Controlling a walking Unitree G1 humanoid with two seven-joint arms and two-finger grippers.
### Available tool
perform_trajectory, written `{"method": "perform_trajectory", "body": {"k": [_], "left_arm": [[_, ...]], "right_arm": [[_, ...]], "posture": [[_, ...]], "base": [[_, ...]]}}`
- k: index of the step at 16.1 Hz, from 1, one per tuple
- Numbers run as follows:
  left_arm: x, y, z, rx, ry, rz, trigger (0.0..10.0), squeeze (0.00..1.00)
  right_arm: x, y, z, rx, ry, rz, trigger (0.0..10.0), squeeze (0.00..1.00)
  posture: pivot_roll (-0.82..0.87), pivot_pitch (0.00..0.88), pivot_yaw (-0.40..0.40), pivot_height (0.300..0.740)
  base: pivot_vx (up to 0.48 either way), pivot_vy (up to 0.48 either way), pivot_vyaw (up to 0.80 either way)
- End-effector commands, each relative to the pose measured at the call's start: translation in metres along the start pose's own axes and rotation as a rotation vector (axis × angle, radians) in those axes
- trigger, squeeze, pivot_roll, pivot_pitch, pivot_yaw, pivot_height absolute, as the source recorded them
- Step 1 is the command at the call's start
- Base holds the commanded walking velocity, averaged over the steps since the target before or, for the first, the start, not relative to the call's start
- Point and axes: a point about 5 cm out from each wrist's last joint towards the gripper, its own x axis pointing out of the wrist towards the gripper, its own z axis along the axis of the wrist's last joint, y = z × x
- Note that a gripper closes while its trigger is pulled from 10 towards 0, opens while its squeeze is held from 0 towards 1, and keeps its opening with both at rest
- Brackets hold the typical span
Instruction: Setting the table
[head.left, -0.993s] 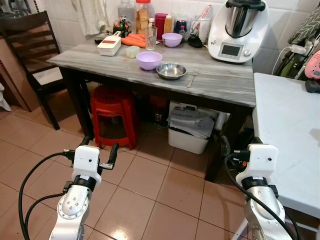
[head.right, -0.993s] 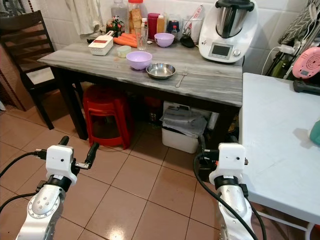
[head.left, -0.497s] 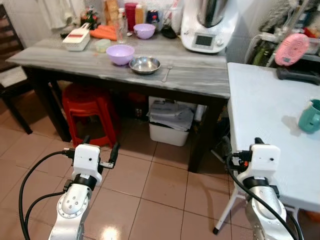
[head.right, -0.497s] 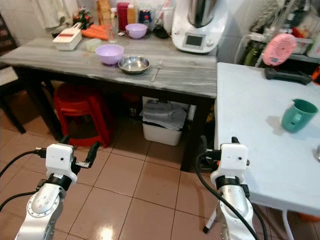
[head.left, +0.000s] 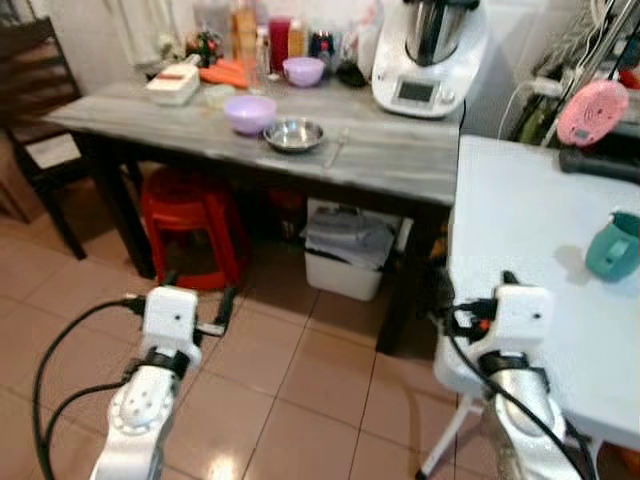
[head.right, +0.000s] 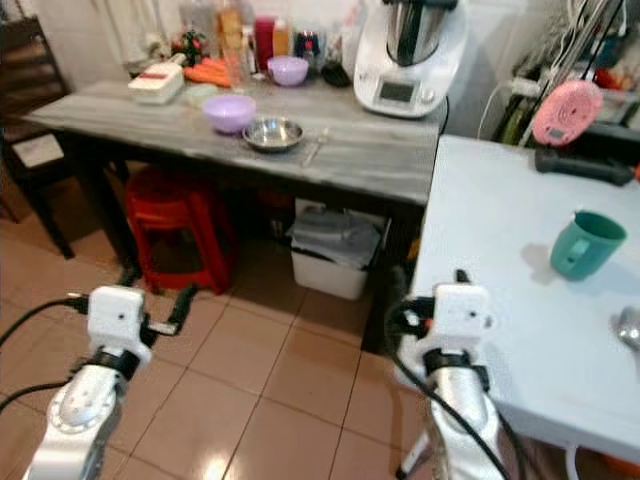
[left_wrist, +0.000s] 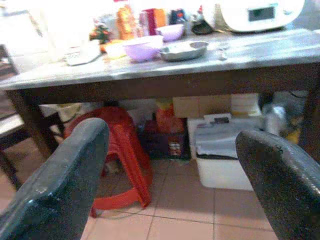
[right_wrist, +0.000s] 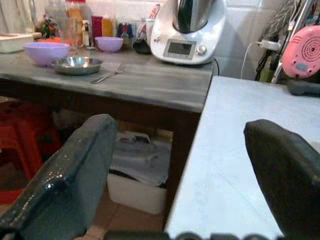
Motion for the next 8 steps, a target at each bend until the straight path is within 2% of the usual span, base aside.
{"method": "perform_trajectory", "body": {"k": [1,8], "left_arm": [[0.0025,-0.0045,0.0024,-0.008,-0.005,-0.024,10.0,0.00],[0.0024,-0.0083,0.0029,-0.009,-0.003,-0.042,10.0,0.00]], "right_arm": [[0.0001,-0.0072,0.0022,-0.012,-0.007,-0.028,10.0,0.00],[-0.0013,-0.0081,0.0019,-0.011,-0.004,-0.030,10.0,0.00]], "posture": [[0.02,0.000,0.001,0.740],[0.02,0.000,0.008,0.740]], "base": [[0.000,-0.289,0.00],[0.000,-0.289,0.00]]}}
